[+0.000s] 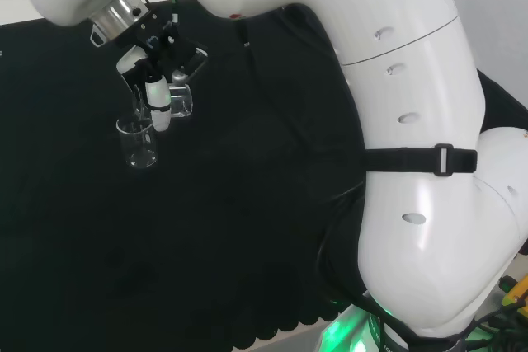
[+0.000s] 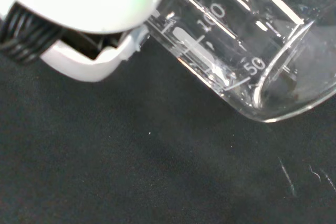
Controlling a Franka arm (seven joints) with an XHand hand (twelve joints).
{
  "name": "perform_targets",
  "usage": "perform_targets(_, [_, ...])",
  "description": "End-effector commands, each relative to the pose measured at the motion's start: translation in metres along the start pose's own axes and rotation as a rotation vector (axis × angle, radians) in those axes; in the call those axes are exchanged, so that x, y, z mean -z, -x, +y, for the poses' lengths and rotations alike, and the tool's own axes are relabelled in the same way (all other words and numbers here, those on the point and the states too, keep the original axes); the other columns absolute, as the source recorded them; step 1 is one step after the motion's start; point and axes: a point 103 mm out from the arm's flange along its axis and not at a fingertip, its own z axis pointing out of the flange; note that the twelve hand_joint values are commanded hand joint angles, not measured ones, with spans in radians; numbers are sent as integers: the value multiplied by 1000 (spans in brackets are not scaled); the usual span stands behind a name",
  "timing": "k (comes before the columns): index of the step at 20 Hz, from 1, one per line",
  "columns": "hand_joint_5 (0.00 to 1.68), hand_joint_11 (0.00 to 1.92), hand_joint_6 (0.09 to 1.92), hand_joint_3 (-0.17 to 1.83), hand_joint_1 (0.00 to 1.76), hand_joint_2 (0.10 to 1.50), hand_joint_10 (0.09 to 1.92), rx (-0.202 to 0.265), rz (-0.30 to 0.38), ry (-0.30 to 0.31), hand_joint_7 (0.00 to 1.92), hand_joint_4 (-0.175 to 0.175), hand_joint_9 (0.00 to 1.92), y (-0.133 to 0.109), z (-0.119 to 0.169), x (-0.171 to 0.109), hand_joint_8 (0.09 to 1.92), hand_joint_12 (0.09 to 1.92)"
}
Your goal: Pour the water from the handheld beaker into the one on the table.
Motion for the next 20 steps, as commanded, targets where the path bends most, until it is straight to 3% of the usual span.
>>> perform_targets(1, [1485, 1152, 249, 711, 1331, 557, 87, -11, -18, -24, 1604, -175, 1701, 0, 1, -1, 87, 843])
perform_targets(20, [1484, 1168, 250, 708, 1331, 559, 87, -28, -51, -75, 1604, -175, 1703, -1, 1, 5, 87, 830])
